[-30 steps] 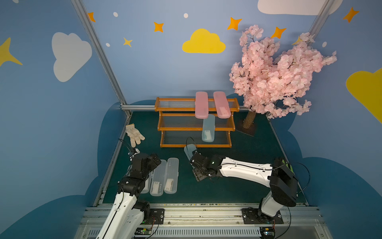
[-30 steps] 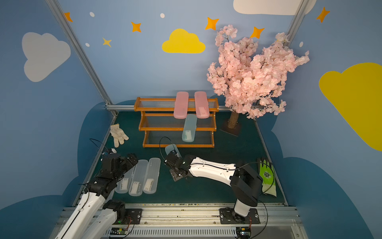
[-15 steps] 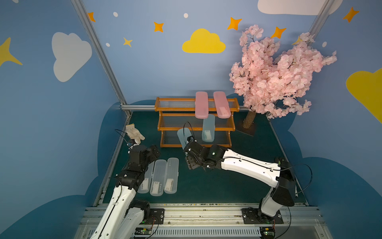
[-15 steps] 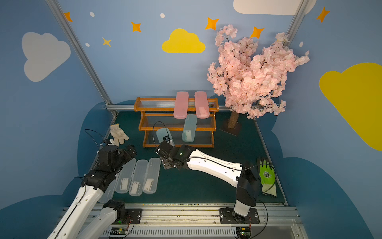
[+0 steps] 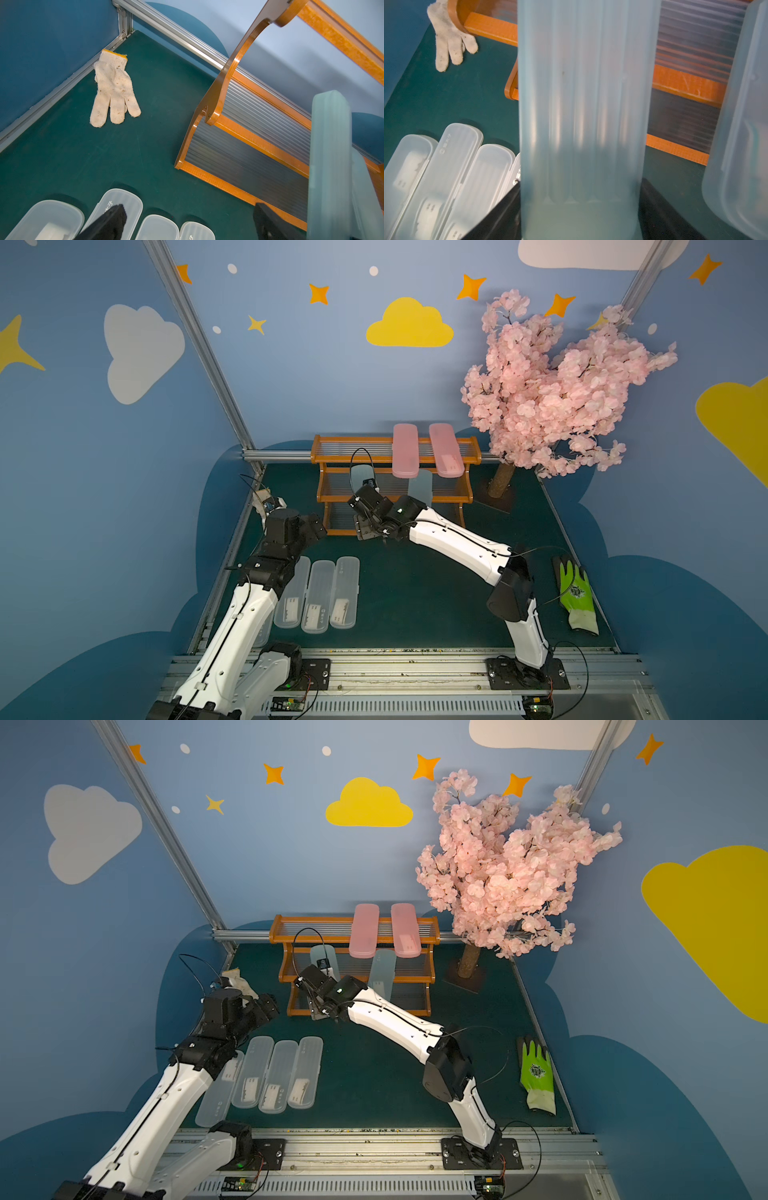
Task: Place the pencil cases on the shelf according to color
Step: Place the pencil case on the shelf.
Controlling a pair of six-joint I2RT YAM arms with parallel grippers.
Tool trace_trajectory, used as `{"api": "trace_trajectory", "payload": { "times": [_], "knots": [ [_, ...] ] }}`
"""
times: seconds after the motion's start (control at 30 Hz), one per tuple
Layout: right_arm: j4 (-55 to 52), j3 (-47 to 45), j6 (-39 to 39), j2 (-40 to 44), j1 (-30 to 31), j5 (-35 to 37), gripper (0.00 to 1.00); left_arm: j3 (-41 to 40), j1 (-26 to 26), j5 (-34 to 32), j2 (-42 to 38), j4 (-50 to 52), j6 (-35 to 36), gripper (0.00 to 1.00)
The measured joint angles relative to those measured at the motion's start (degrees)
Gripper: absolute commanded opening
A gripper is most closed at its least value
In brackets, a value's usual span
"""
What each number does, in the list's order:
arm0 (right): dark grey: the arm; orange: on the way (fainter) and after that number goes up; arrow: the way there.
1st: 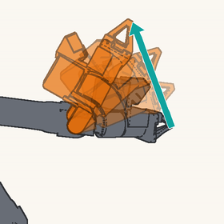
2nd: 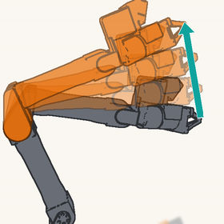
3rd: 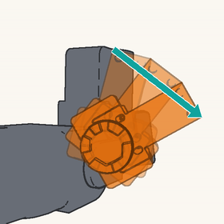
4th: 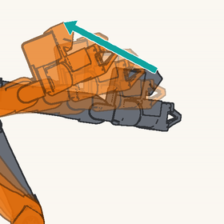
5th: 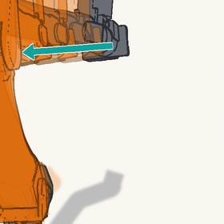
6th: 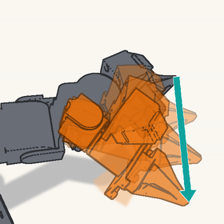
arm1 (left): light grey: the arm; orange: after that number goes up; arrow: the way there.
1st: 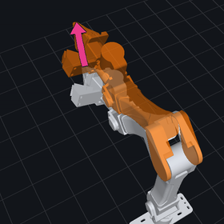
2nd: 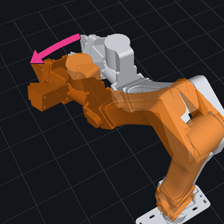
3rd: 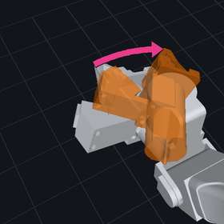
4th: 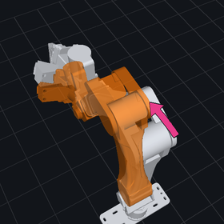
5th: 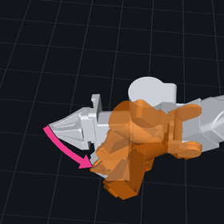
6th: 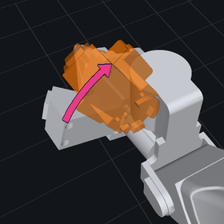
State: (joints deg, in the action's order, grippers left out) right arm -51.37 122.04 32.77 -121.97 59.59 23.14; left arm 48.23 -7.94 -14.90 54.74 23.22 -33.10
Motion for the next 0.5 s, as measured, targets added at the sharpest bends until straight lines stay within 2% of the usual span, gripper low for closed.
{"api": "trace_trajectory", "payload": {
  "times": [0.33, 0.5],
  "knots": [
    [-2.05, 13.53, 0.66, -9.07, -2.16, -0.28, 0.41, 0.07, 1.46, 1.99, 0.74, -0.2, 1.05, 1.0],
    [-2.19, 16.59, 1.62, -11.74, -3.39, -1.11, 0.42, 0.07, 1.57, 2.71, 0.66, -0.17, 1.64, 1.0]
  ]
}}
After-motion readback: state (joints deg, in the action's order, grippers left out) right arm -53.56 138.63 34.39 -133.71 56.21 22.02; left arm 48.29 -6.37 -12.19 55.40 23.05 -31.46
